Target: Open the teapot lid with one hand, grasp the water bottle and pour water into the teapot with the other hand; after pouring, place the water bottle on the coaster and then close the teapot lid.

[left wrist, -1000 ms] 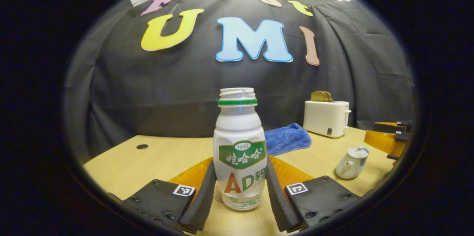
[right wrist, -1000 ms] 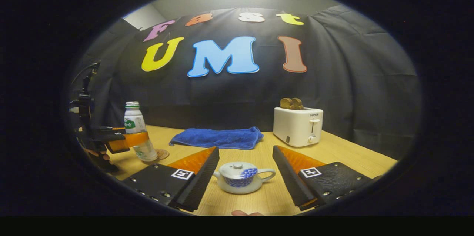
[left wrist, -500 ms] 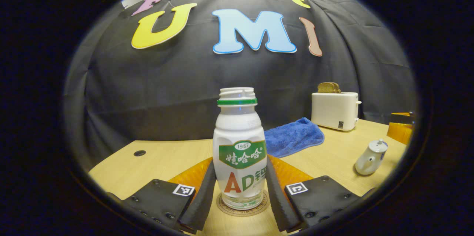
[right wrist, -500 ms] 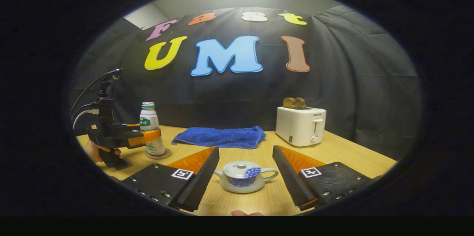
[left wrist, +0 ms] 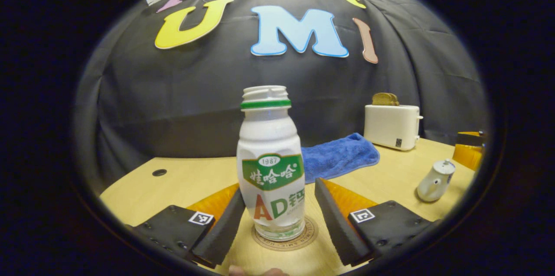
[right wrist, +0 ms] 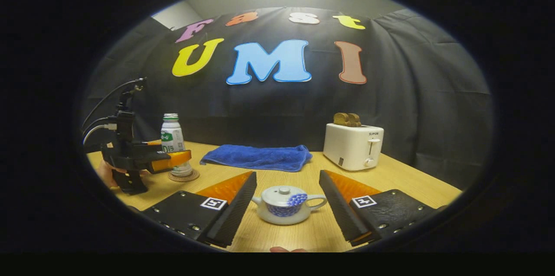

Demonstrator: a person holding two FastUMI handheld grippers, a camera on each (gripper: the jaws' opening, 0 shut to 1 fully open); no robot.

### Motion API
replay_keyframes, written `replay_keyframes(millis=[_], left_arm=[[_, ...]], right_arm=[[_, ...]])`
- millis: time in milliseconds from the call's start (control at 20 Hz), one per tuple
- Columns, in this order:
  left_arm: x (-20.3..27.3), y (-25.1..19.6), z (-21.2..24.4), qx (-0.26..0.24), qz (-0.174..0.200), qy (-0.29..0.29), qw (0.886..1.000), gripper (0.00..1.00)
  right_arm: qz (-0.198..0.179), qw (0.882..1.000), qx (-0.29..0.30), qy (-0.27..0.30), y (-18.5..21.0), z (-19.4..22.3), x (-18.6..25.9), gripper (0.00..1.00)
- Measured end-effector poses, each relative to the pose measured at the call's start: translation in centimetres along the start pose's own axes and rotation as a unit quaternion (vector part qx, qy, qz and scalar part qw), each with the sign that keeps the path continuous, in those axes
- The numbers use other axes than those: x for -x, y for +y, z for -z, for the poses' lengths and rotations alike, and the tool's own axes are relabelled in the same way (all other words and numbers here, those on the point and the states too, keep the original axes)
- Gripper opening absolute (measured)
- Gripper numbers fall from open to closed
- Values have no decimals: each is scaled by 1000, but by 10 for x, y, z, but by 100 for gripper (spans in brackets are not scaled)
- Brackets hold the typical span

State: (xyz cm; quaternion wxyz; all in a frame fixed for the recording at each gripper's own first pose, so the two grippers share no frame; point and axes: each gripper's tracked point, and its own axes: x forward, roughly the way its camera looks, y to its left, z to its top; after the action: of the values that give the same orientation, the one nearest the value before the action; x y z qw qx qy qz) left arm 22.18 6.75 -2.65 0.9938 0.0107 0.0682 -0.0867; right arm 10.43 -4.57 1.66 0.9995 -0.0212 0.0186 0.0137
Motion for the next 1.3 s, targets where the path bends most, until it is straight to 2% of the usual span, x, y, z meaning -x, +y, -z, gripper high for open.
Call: replay_keyframes(millis=[400,650,800,900,1000,1150,1200,1300], left_arm=[[21,7,3,-11,-26,-3,1000,100],[65,2,10,8,-31,0,999,100],[111,-18,11,23,-25,-14,999,100],[142,-41,9,16,-16,-29,999,98],[168,-62,9,14,-13,-36,999,100],[194,-85,10,28,-17,-38,999,100],[198,-87,9,22,-29,-45,998,97],[206,-84,7,10,-59,-54,997,100]], right_arm=[[-14,1000,-7,-2,8,-1,3,89],[-22,1000,12,-16,20,-5,12,89],[-28,999,19,-1,36,1,26,89],[-32,999,19,9,50,10,44,89],[-33,999,11,22,59,22,59,88],[-18,1000,12,19,64,25,86,87],[-15,1000,15,11,66,21,92,87],[-12,1000,20,0,72,21,107,87]])
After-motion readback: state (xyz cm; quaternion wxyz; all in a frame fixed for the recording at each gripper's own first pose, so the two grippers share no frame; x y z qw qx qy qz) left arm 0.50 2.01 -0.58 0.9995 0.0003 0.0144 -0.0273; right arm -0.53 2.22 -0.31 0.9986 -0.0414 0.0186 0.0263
